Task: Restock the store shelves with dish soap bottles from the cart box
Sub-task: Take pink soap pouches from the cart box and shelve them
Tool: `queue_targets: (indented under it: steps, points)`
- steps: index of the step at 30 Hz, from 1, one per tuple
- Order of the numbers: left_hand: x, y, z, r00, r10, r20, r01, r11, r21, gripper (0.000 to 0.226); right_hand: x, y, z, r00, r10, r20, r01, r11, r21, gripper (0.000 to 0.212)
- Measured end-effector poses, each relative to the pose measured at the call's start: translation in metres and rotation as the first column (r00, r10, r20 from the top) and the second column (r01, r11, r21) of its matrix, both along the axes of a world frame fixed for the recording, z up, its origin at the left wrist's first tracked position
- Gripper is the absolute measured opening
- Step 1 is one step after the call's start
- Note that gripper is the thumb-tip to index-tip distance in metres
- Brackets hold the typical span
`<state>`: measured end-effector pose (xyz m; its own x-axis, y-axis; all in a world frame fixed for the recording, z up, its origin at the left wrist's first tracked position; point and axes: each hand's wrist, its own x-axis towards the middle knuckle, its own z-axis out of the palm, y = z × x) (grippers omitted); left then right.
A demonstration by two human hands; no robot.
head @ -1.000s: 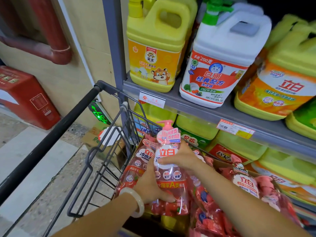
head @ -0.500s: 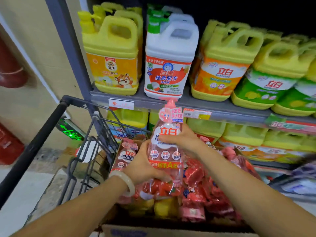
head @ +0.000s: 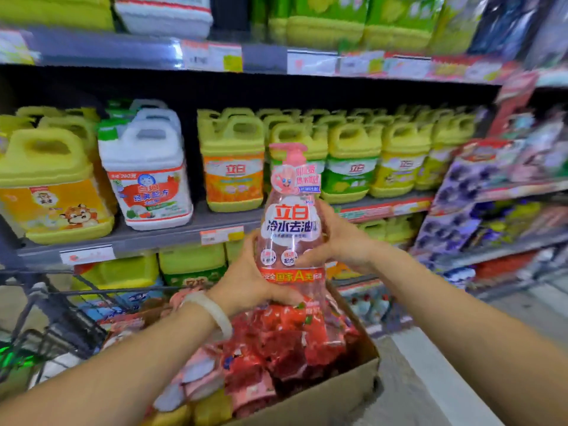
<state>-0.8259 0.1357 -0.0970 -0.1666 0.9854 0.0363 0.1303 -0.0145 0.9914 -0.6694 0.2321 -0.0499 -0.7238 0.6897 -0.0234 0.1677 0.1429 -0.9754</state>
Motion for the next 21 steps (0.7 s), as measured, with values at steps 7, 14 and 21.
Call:
queue_targets:
  steps: [7,14,21]
  points:
    - [0.183,0.046,0.017,0.977,-0.214,0.01,0.212,0.973,0.087,0.114,0.198,0.006,0.034,0.984,-0.179,0.014,0.178,0.981,0.083,0.098]
    - [0.356,0.091,0.058,0.929,-0.37,-0.007,0.364,0.909,0.204,0.108,0.375,0.014,0.075,0.926,-0.376,0.029,0.368,0.918,0.15,0.107]
    - [0.479,0.175,0.083,0.836,-0.546,-0.051,0.54,0.803,0.251,0.11,0.5,0.058,0.102,0.833,-0.553,0.009,0.539,0.816,0.21,0.104]
